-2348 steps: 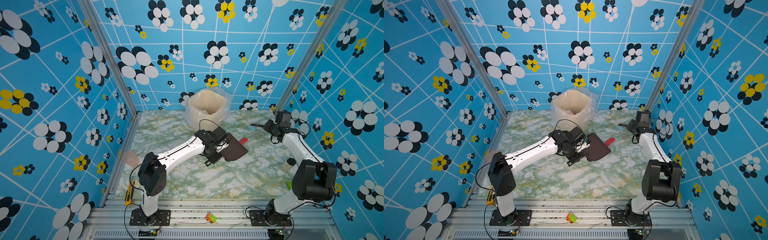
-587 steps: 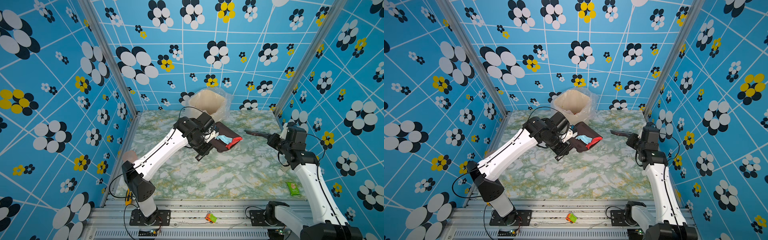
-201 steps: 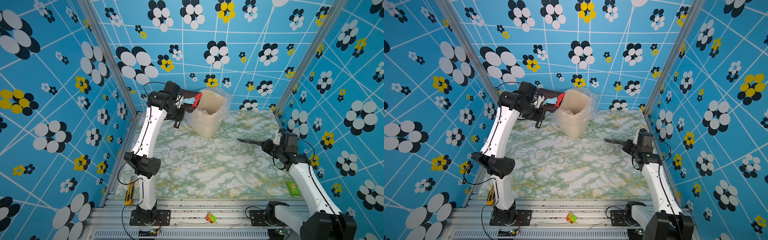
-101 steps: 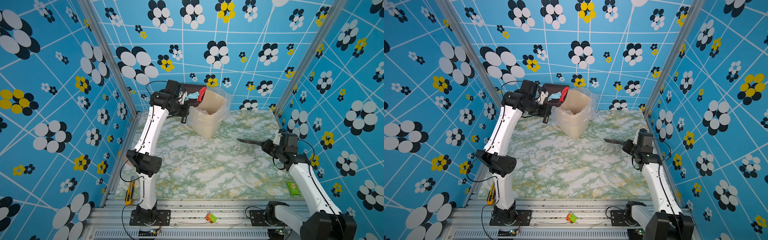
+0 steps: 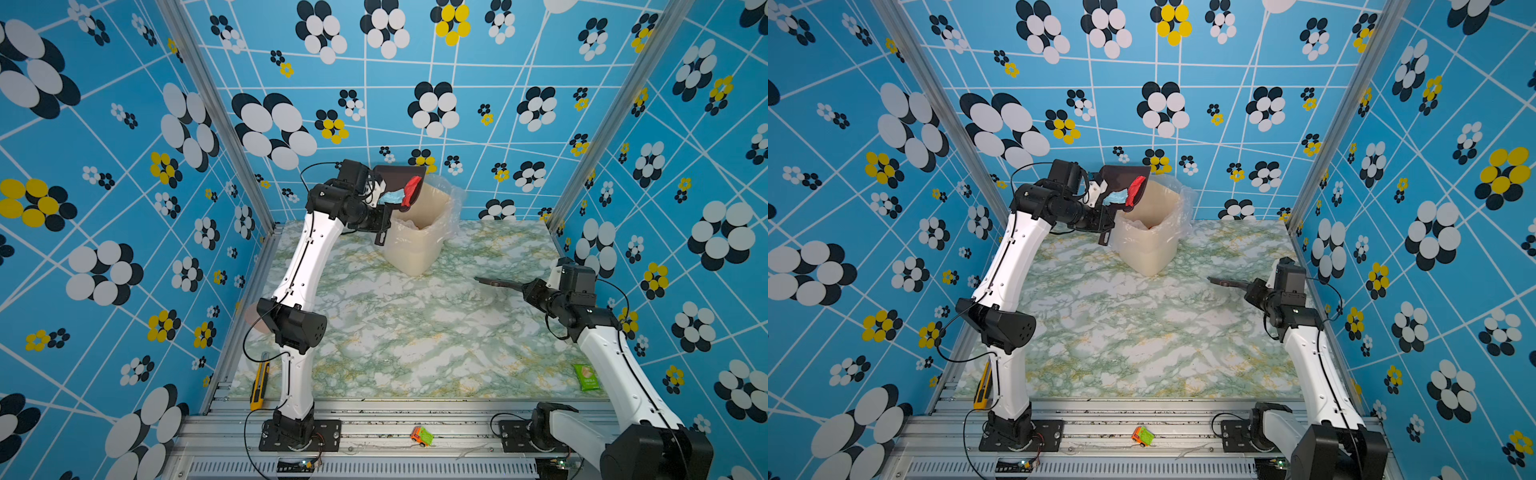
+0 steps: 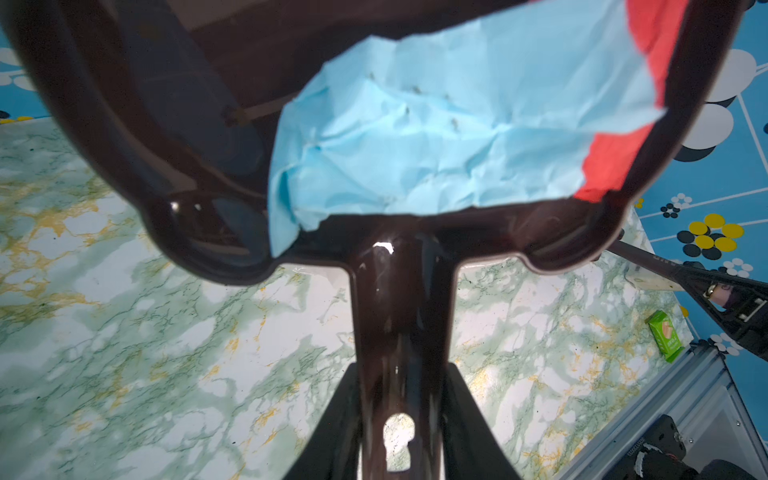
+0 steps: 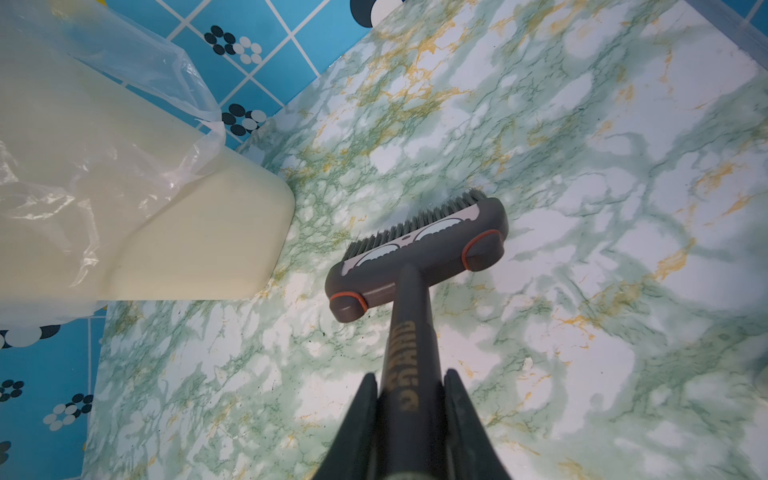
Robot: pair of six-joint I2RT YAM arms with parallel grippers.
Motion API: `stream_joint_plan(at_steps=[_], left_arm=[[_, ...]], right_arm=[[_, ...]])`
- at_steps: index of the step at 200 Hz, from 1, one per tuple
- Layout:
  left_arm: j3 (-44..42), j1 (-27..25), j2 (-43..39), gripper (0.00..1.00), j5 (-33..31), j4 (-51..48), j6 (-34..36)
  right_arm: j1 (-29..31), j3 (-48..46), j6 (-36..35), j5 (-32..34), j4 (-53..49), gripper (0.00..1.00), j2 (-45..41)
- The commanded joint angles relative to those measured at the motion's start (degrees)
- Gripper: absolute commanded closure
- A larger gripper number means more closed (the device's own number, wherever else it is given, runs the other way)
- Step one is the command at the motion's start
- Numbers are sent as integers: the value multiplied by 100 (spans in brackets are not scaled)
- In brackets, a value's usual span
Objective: Sweep away the paper scraps from the table
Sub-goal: 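Tilt the dustpan over the cream bin with the left gripper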
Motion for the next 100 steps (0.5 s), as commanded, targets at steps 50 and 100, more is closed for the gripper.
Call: stream_joint_plan(at_steps=[50,100], left_arm=[[161,-193,172,100,340,118,-38],[229,-297,257,100,783,247,-147]], right_arm=[[-28,-50,59,-66,269,100,-100],[-28,-97,71,-53,282,100,-148]])
